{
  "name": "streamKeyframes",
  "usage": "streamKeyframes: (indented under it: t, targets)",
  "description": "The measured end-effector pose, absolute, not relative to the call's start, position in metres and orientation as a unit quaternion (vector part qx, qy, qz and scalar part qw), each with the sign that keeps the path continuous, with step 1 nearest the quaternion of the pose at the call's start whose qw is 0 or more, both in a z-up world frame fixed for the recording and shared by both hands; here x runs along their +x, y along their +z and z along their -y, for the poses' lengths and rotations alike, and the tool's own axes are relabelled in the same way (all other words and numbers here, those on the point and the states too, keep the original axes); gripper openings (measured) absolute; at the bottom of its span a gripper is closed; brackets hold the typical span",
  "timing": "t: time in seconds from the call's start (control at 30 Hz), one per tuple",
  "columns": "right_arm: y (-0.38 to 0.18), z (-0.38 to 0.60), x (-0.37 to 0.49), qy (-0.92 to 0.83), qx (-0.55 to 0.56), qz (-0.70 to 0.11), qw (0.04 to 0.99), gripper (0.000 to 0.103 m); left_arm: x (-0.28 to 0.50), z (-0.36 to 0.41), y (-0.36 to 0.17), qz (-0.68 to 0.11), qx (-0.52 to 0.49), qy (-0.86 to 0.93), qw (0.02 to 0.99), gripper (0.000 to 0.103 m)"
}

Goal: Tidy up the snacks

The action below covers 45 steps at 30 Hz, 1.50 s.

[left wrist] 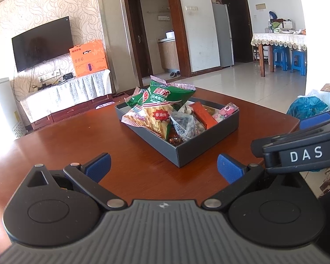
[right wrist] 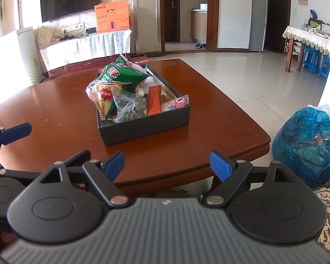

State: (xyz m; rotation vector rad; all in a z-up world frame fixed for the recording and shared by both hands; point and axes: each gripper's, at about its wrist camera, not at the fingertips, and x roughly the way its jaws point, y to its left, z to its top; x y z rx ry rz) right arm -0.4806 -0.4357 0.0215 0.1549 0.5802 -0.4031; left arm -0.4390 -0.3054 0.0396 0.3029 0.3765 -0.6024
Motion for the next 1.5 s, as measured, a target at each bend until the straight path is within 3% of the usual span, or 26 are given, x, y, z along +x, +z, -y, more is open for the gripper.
streamKeyframes:
  t: [1.5]
  targets:
    - [0.0228,0.4416,-0.4846,-0.190,0.100,-0.280,0.936,0.086,-0.4399,0.3055,0.0430,-0.178,0.144,-0.292,0.929,0.103]
